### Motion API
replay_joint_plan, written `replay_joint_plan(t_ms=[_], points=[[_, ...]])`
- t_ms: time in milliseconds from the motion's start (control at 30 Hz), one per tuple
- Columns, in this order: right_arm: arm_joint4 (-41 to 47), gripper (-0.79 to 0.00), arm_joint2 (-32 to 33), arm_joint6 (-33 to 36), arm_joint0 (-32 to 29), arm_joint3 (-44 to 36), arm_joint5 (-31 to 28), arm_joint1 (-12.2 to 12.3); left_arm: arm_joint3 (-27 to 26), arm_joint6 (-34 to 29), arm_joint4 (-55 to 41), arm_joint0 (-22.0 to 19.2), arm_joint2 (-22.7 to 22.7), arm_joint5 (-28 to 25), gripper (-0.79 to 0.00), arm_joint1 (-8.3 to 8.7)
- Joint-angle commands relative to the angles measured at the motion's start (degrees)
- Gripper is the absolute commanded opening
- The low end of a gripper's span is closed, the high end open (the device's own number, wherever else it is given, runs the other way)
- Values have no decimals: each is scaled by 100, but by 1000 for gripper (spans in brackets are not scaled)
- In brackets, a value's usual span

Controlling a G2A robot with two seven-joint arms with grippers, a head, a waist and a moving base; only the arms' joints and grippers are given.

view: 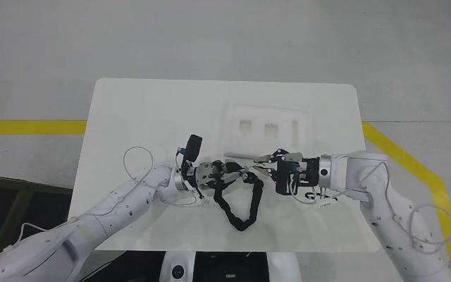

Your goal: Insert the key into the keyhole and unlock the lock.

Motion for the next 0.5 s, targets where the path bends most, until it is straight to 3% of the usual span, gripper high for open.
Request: replay_joint_plan(t_ms=[0, 467], points=[[99, -785, -47, 32, 20, 19, 0, 20, 28, -51, 119, -39, -10, 0, -785, 7], [2014, -785, -310, 1283, 268, 315, 30, 164, -49, -63, 1134, -17, -450, 131, -785, 12]])
